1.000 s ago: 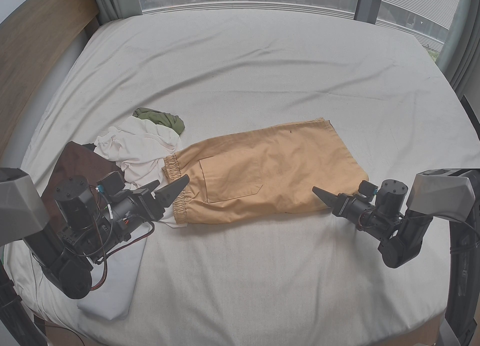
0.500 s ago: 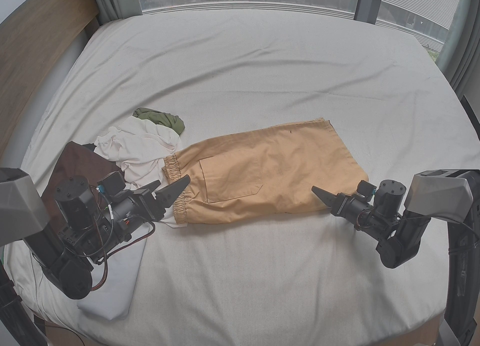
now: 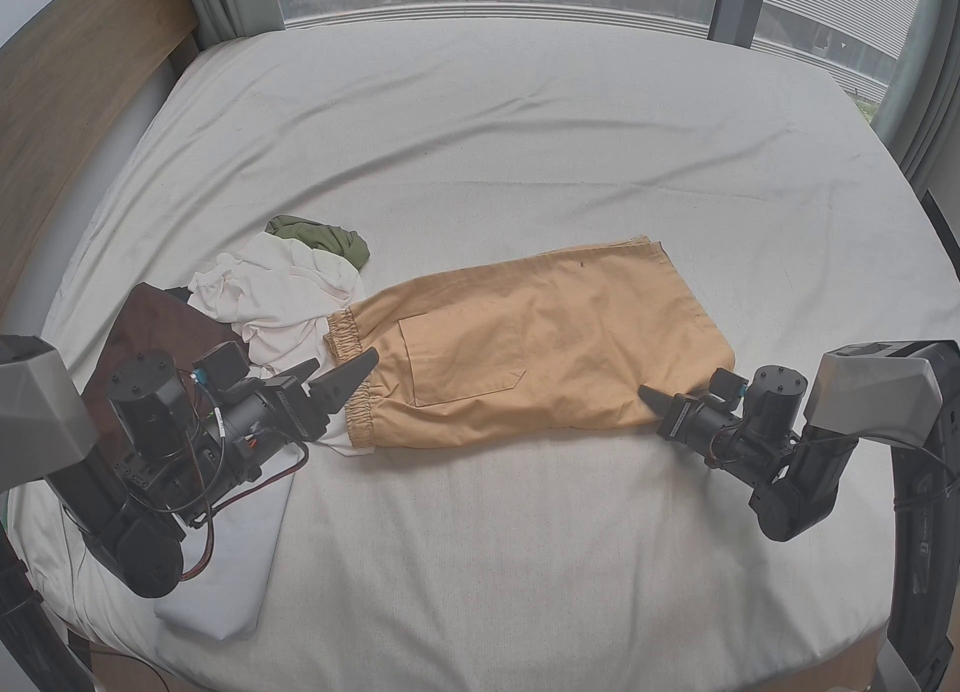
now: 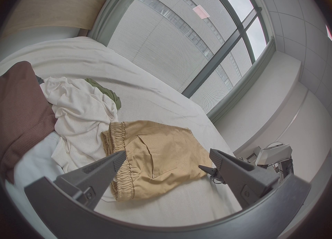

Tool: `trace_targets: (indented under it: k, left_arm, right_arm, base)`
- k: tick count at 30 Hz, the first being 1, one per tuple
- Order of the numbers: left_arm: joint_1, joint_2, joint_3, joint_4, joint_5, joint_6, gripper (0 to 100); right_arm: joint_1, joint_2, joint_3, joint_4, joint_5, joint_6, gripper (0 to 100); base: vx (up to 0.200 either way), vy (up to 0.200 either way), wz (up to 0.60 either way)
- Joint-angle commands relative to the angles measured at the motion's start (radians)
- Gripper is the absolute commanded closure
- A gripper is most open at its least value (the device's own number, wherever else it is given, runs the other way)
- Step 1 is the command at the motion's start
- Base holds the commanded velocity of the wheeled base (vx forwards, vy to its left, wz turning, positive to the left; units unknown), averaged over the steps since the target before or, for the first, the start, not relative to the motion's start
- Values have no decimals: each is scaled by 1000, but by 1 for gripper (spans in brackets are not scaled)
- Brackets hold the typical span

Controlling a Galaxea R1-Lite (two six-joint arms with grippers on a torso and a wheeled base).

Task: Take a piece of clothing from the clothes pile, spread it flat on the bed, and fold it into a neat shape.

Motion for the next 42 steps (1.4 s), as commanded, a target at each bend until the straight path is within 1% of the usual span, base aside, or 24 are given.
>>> trace_targets:
  k: [1,3,7,15,19,27,33,42]
  left_arm:
    - [0,-1,-1,-2,0,-1,0]
    - [0,-1,1,-2,0,-1,0]
    - [0,-4,-1,-2,0,-1,0]
    - [0,5,4,-2,0,-3,0]
    - [-3,3,8,-2,0,-1,0]
    - [-3,3,10,-2,-1,-3,0]
    - [-3,3,10,-2,-1,-3,0]
    - [-5,3,10,-2,-1,-3,0]
  right_arm:
    - [10,-19,19,-2,-17,-6,100]
    - [15,-19,22,-2,-36,-9,100]
    - [19,-30,48,-2,-47,-18,100]
    - [18,-73,136,-2,-67,-80,100]
    - [16,-91,188,-2,-67,-109,100]
    - [15,-122,243,-2,-68,-139,100]
    - [9,-148,338,-2,-67,-212,100]
    - [7,-173,429,-2,-67,-238,100]
  base:
    - [0,0,0]
    - [0,0,0]
    - [0,0,0]
    - [0,0,0]
    - [0,0,0]
    - [0,0,0]
    - [0,0,0]
    - [0,0,0]
